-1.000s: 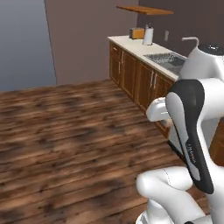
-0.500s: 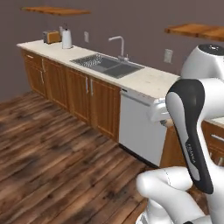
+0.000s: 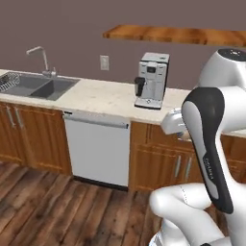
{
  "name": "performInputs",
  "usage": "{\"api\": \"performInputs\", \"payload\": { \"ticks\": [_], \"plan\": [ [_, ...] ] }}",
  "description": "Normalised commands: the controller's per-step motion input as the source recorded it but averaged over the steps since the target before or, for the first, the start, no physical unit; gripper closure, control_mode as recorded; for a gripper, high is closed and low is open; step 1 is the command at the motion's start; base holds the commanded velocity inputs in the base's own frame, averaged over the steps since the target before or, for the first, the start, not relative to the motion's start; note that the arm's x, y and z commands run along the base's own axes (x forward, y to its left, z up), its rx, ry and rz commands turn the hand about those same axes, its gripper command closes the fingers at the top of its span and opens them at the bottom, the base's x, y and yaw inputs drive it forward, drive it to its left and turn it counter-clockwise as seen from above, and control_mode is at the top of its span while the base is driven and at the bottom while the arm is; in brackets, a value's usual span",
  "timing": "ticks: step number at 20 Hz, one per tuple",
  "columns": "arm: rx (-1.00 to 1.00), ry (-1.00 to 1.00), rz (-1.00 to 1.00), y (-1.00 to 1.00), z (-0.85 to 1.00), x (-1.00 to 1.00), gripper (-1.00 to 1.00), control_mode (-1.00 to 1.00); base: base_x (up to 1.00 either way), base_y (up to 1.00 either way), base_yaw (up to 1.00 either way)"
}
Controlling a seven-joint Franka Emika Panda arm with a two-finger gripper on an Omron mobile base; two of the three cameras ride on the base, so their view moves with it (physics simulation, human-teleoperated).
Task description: Pick the egg from the microwave and place it on plate located on the counter.
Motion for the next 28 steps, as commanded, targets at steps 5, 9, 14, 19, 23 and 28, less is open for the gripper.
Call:
{"api": "performInputs", "payload": {
  "ticks": [5,9,14,19,23,28],
  "plan": [
    [0.0,0.0,0.0,0.0,0.0,0.0,1.0,1.0,0.5,0.02,-0.74],
    [0.0,0.0,0.0,0.0,0.0,0.0,1.0,1.0,0.61,0.0,-0.69],
    [0.0,0.0,0.0,0.0,0.0,0.0,1.0,1.0,0.8,0.0,-0.6],
    [0.0,0.0,0.0,0.0,0.0,0.0,1.0,1.0,1.0,-0.05,-0.39],
    [0.0,0.0,0.0,0.0,0.0,0.0,1.0,1.0,1.0,-0.39,-0.26],
    [0.06,0.0,-0.11,-0.34,-0.53,0.45,1.0,-1.0,0.36,-0.21,-0.07]
  ]
}}
